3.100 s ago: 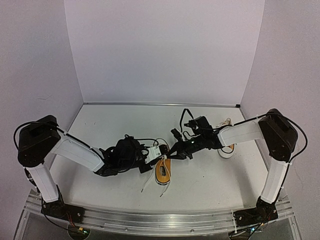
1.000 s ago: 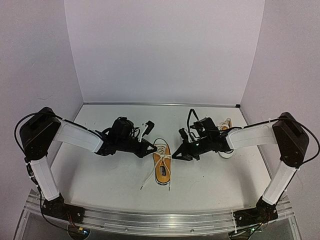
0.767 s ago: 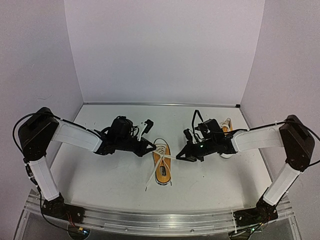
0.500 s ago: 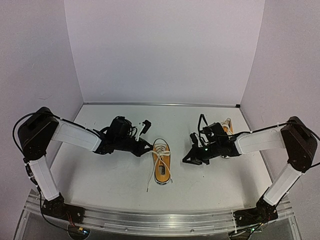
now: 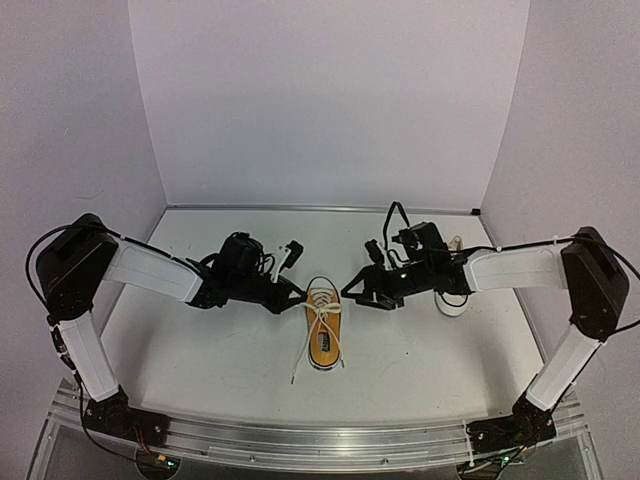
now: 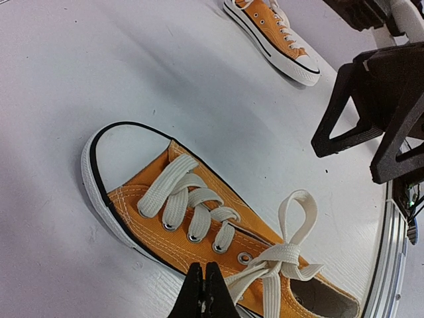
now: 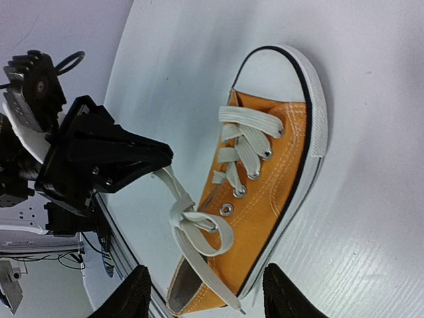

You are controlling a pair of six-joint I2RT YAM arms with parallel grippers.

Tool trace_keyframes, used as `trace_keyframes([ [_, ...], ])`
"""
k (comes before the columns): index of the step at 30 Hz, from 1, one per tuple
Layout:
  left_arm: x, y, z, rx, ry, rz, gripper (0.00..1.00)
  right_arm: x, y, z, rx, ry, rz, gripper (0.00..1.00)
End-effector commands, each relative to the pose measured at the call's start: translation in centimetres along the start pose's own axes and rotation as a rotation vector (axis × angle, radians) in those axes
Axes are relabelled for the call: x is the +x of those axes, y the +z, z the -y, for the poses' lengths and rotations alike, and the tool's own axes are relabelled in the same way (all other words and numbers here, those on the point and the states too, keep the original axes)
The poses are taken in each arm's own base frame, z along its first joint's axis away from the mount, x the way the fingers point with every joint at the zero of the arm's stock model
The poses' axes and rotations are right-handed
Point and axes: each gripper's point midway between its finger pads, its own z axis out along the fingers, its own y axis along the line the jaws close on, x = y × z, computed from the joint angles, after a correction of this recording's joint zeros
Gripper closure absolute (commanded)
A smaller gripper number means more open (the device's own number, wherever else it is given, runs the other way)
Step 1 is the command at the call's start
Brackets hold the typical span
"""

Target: Tie the shoes

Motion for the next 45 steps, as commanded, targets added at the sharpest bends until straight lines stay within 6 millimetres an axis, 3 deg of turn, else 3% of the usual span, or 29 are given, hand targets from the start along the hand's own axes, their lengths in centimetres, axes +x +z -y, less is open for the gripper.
trace_keyframes([
  [1,-1.9,0.0,0.2,0.016,0.035,0.05,1.0,-0.7,1.8,-0.9,-0.074,0.003,-0.034,0.47],
  [5,-2.0,-0.2,0.3,0.02,0.037,0.054,1.0,-0.5,3.2,-0.5,-0.11,0.034,-0.055,0.51],
  [11,-2.2,-0.3,0.4,0.023,0.044,0.059,1.0,-0.2,3.8,-0.8,-0.16,0.058,-0.071,0.61],
  [14,-2.2,-0.3,0.4,0.019,0.043,0.059,1.0,-0.1,3.7,-1.2,-0.184,0.057,-0.073,0.73],
  [18,-2.2,-0.4,0.0,-0.007,0.039,0.06,1.0,0.2,3.5,-1.0,-0.182,0.061,-0.077,1.0],
  [36,-0.2,-0.9,-3.6,-0.154,-0.012,0.025,1.0,2.5,0.4,3.9,-0.009,0.116,-0.003,1.0],
  [40,-0.7,-0.7,-3.0,-0.12,0.008,0.026,1.0,2.7,0.7,3.6,-0.026,0.113,-0.022,1.0],
  [44,-1.8,-1.3,-1.8,-0.082,0.034,0.044,1.0,2.8,1.6,1.5,-0.072,0.067,-0.049,1.0],
  [45,-2.2,-1.7,-1.4,-0.076,0.043,0.052,0.95,2.8,1.9,0.9,-0.083,0.057,-0.058,1.0],
])
